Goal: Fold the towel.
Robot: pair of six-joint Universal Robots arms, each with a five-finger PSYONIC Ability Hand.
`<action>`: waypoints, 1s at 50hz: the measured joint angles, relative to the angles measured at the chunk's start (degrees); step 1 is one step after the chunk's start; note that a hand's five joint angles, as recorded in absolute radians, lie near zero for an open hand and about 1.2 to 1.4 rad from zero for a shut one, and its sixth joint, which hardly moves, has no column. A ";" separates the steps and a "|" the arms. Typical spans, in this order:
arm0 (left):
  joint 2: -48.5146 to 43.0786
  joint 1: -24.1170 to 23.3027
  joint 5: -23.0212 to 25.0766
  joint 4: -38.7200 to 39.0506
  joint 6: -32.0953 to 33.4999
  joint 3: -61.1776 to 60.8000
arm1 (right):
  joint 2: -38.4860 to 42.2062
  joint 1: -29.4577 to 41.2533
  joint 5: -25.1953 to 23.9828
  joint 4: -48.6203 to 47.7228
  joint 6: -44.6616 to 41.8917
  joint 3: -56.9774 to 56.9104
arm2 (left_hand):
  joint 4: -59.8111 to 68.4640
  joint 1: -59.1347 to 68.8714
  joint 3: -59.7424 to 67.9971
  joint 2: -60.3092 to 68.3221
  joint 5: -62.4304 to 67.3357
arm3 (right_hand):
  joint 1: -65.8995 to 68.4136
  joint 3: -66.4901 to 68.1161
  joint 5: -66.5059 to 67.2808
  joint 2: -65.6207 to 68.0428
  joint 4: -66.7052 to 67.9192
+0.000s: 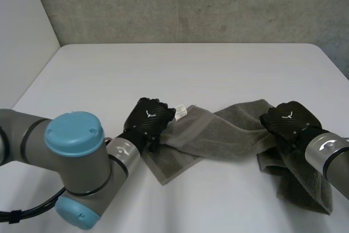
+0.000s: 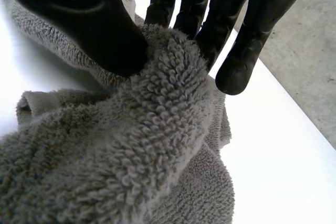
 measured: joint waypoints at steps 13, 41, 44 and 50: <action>-7.47 -0.47 -0.18 -1.92 0.83 7.39 | 0.04 -0.01 -1.79 0.01 -0.01 0.47 | 21.01 21.07 21.86 21.33 22.09 | 0.00 0.00 0.00 0.00 0.00; 14.78 11.41 -8.77 -5.86 2.24 1.44 | 11.40 20.57 -1.76 9.31 16.43 -23.97 | 47.76 44.84 50.06 47.12 48.08 | 0.00 0.00 0.00 0.00 0.00; 16.05 11.85 -6.09 -6.87 3.11 -2.55 | 16.83 23.72 -1.88 14.58 14.91 -26.85 | 47.75 44.83 49.94 47.12 48.08 | 0.00 0.00 0.00 0.00 0.00; 16.74 11.73 -1.53 -11.19 10.89 -10.41 | 22.96 25.80 -1.34 19.55 11.90 -29.79 | 19.79 20.60 21.48 21.10 22.03 | -31.29 -30.85 -31.23 -30.11 -31.28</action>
